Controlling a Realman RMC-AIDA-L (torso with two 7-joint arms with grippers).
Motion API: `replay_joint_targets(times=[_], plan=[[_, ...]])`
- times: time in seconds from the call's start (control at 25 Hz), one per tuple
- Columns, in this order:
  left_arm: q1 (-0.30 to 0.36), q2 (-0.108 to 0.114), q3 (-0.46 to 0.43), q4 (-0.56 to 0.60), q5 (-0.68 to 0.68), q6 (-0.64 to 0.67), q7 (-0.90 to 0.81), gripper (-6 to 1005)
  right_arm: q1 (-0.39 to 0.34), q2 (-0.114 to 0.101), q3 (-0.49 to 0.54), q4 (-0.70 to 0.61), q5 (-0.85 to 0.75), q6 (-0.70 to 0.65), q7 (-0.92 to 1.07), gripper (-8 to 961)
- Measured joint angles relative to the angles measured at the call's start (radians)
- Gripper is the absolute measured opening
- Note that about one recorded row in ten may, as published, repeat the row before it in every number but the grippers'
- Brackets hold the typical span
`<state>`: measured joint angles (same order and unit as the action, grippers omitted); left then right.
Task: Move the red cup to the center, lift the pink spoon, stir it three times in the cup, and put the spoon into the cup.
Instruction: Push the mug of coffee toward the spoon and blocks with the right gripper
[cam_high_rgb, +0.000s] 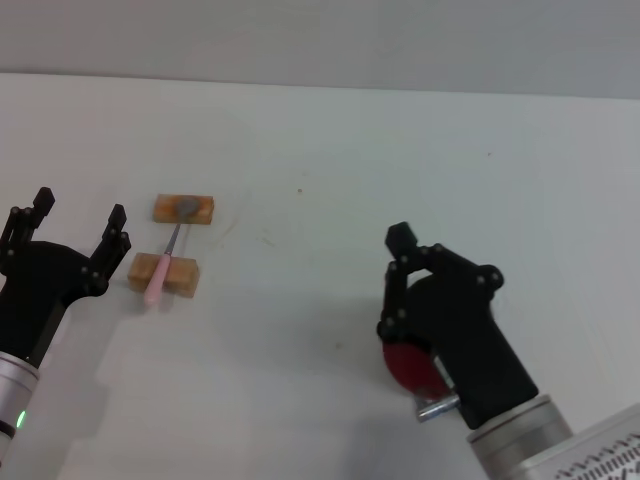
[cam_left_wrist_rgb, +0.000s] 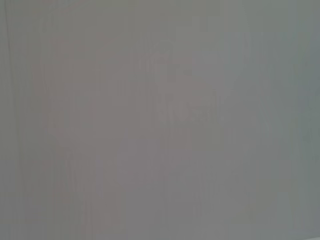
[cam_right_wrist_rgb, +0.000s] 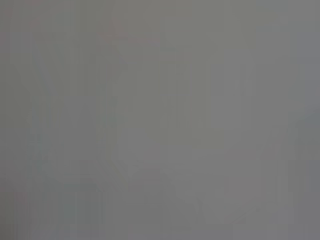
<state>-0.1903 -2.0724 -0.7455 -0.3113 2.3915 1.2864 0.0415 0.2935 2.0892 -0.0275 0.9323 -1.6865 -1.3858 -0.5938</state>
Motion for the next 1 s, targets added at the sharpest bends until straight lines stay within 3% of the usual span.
replay_joint_targets(times=[1.0], plan=[[-0.007,0.002,-0.002,0.000,0.000,-0.001,0.000,806,0.018,0.002,-0.004,0.023,-0.038,0.231,0.016,0]])
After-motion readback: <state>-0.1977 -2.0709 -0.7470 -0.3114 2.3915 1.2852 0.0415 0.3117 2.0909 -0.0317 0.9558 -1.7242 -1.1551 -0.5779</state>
